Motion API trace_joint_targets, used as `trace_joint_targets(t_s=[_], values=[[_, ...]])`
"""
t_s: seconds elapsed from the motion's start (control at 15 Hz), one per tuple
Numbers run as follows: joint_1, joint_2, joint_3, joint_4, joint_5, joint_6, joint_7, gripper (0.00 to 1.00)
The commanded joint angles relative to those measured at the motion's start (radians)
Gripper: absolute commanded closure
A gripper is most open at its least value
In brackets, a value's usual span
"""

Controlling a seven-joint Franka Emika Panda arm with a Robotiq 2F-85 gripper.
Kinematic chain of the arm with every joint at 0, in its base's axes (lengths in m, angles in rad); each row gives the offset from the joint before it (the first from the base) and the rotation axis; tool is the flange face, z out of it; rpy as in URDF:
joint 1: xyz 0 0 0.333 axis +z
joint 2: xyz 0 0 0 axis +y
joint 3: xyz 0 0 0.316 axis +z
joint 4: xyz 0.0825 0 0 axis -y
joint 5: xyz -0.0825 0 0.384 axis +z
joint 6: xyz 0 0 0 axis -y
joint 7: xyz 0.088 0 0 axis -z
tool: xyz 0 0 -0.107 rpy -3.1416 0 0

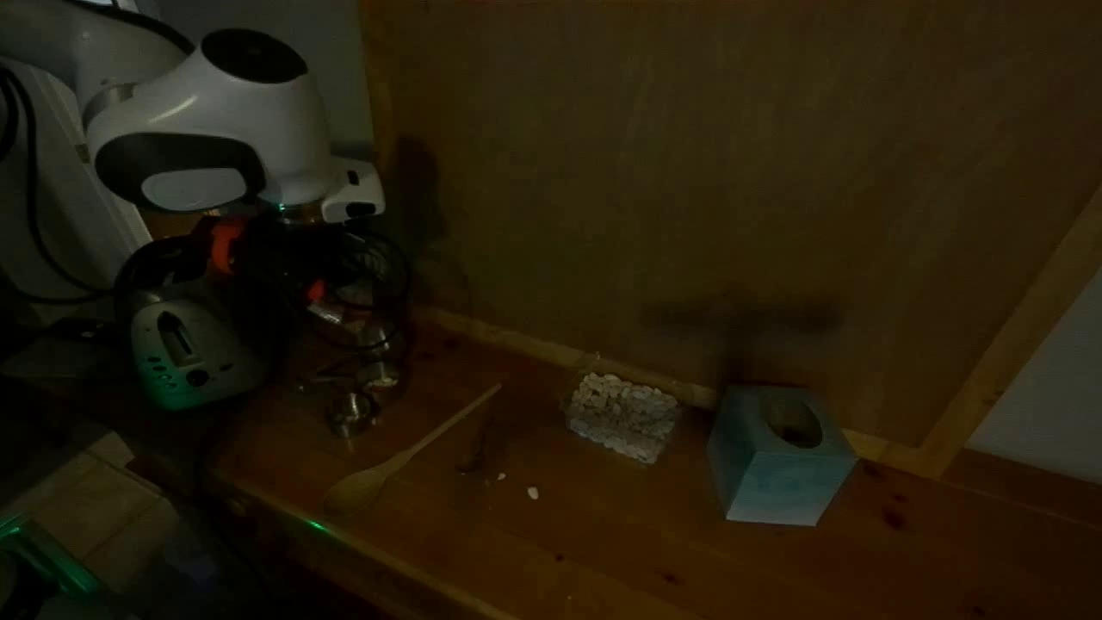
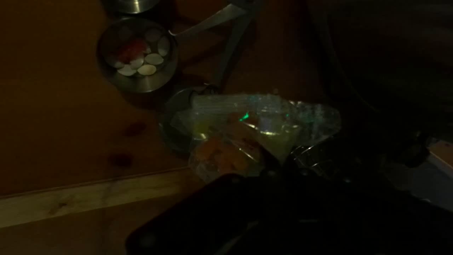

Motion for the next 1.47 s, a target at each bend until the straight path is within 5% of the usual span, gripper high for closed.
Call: trace_joint_targets(t_s=[0.0,1.4], values=[[0.026,-0.015,-0.022,-0.008,0.086,-0.023,-0.079,0.97],[-0.051,0.147,-0.012,0.048,0.433,-0.065,-0.406,0.97]])
